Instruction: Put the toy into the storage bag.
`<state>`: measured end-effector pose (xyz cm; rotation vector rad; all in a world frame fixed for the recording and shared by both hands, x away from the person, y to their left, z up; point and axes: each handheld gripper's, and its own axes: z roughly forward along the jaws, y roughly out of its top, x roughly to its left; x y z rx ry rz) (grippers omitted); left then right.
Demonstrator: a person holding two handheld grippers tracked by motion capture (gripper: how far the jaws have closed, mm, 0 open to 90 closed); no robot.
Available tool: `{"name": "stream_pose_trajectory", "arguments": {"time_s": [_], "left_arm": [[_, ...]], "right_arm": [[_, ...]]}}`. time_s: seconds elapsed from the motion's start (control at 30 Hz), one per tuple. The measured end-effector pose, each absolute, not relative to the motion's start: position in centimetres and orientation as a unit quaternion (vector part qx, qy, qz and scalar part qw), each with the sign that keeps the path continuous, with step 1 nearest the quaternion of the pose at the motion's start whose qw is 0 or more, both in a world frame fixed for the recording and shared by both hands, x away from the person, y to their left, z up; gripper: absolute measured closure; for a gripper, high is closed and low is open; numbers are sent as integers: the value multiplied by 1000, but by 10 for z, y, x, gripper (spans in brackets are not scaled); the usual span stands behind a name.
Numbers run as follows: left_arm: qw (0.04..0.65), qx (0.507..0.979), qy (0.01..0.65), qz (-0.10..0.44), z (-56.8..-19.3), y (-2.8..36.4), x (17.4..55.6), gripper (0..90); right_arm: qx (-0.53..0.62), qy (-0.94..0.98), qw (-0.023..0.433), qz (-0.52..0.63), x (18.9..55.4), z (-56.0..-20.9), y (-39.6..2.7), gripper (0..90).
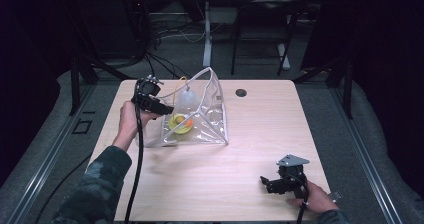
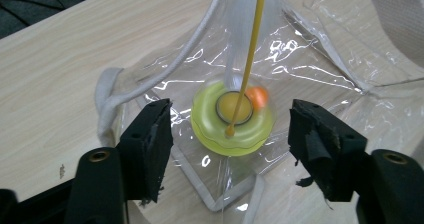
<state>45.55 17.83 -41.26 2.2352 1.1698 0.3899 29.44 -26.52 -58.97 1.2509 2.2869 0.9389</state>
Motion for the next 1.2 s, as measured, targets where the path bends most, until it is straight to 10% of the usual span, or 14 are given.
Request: {"name": "stream_pose_trajectory", "arguments": {"time_s": [0.8, 1.2], "left_arm": [[300, 806, 475, 185, -390, 237, 412, 16], [307, 785, 503, 193, -412, 274, 382, 0]], "right_arm": [[444, 811, 185, 333, 294, -590, -265, 0], [444, 809, 185, 338, 295, -590, -265, 0]]}}
